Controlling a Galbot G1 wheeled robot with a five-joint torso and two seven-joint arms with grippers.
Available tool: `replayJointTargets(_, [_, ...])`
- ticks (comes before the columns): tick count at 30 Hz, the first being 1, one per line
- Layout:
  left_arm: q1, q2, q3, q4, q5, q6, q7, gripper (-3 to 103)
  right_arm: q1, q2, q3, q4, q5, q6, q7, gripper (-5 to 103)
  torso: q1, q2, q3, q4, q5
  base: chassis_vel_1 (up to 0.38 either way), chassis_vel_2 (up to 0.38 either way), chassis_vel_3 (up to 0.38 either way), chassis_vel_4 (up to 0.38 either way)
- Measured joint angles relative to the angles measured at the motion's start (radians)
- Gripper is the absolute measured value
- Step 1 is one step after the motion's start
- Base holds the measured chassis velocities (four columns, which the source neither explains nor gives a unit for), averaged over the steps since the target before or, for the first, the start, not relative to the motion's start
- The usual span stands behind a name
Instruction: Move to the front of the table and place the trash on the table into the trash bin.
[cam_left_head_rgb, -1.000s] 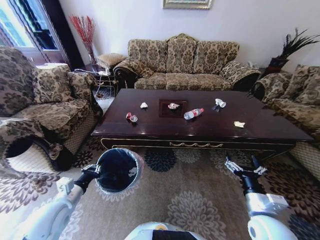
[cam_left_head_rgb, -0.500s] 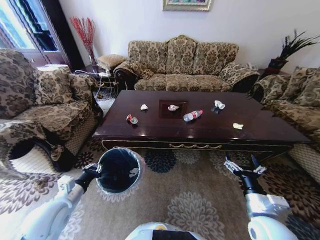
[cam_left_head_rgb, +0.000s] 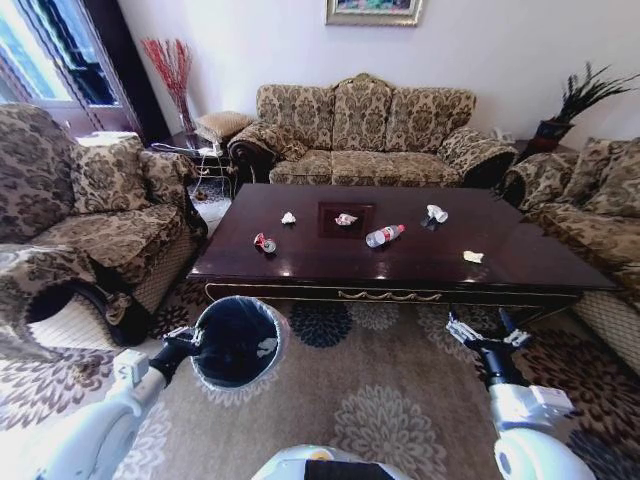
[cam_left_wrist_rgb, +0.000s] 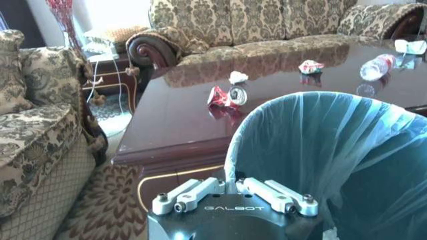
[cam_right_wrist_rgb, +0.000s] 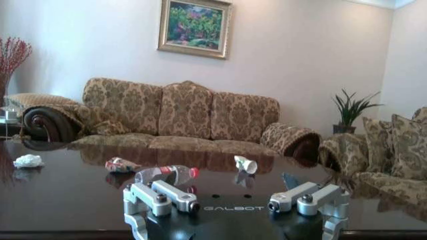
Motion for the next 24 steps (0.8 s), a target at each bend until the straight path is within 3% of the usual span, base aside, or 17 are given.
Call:
replayJointTargets(6, [-0.012, -0.021, -0.01, -0.003, 0.012, -0.003, -0.002, 2, -0.008, 0.0, 0.0, 0.005, 0.001, -0.008, -0.013, 100, 0.01, 0.025, 0.015, -0.0001, 0.0001, 0.0, 0.0, 0.0, 0.0])
replayJointTargets(8, [-0.018, -0.037, -0.025, -0.008, 0.012, -0.011, -0.004, 2, -0.009, -0.011, 0.002, 0.022, 0.038, -0.049, -0.036, 100, 0.015, 0.036, 0.021, 0.0, 0.0, 0.0, 0.0, 0.0, 0.0])
replayJointTargets(9, [-0.021, -0.06, -0.052, -0.012, 0.011, -0.029, -0.003, 2, 0.0, -0.033, 0.002, 0.049, 0.121, -0.119, -0.042, 100, 0.02, 0.048, 0.028, 0.0, -0.0002, 0.0, 0.0, 0.0, 0.0])
replayJointTargets(10, [-0.023, -0.072, -0.075, -0.016, 0.009, -0.031, 0.003, 2, 0.014, -0.048, -0.002, 0.059, 0.145, -0.146, -0.041, 100, 0.023, 0.055, 0.032, 0.0001, 0.0, 0.0, 0.0, 0.0, 0.0])
replayJointTargets(16, [-0.029, -0.063, -0.124, -0.018, 0.001, -0.019, 0.021, 2, 0.049, -0.069, -0.017, 0.07, 0.106, -0.16, -0.041, 100, 0.032, 0.077, 0.046, 0.0005, 0.0002, 0.0, 0.0, 0.0, 0.0])
replayJointTargets(19, [-0.037, -0.045, -0.142, -0.028, -0.02, 0.0, 0.033, 2, 0.048, -0.065, -0.016, 0.079, 0.094, -0.16, -0.041, 100, 0.036, 0.089, 0.053, -0.001, -0.0001, 0.0, 0.0, 0.0, 0.0])
replayJointTargets(24, [-0.04, -0.048, -0.177, -0.046, -0.044, 0.011, 0.027, 2, 0.072, -0.094, -0.015, 0.077, 0.084, -0.157, -0.054, 100, 0.046, 0.112, 0.067, 0.0004, 0.0001, 0.0, 0.0, 0.0, 0.0])
